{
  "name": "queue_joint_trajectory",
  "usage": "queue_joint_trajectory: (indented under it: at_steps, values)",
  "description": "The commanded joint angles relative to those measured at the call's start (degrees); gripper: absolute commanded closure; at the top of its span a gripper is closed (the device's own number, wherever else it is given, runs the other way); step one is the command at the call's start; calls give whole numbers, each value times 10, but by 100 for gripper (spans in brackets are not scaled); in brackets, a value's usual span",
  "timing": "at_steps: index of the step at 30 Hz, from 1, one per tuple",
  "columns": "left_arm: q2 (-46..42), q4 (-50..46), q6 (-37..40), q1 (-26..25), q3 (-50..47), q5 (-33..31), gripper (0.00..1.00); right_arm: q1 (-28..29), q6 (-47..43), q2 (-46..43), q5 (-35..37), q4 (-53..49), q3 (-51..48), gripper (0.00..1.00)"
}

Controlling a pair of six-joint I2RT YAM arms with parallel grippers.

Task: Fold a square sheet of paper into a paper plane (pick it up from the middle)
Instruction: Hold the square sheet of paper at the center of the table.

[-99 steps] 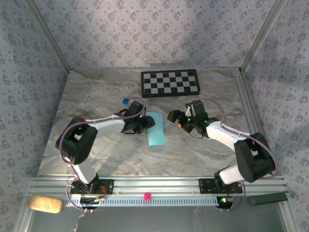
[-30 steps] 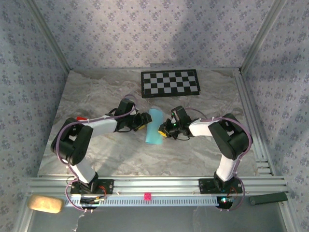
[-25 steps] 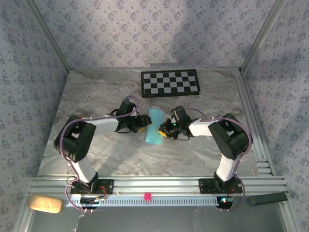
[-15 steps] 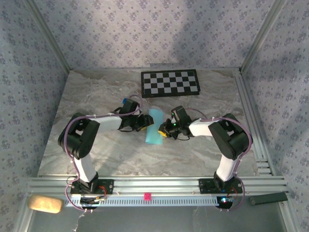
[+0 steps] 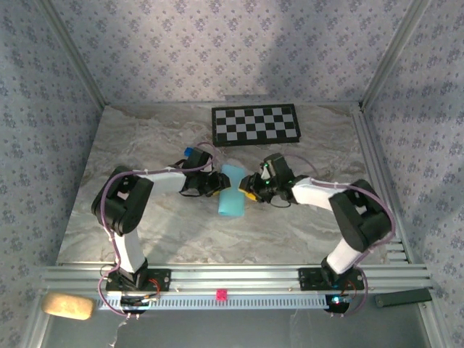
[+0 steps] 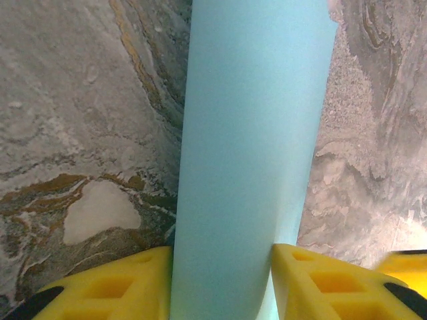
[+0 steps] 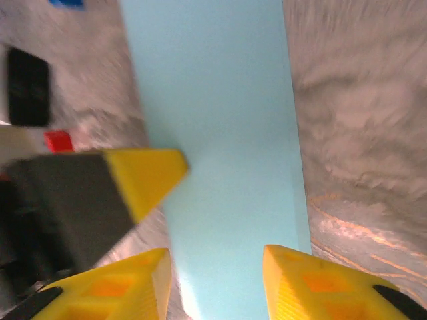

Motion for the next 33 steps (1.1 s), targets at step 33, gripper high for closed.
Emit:
queue_joint_trajectory:
  at_steps: [33]
  values:
    - [35, -122, 4, -47, 62, -103, 59, -87, -69, -87, 42, -84, -48, 56]
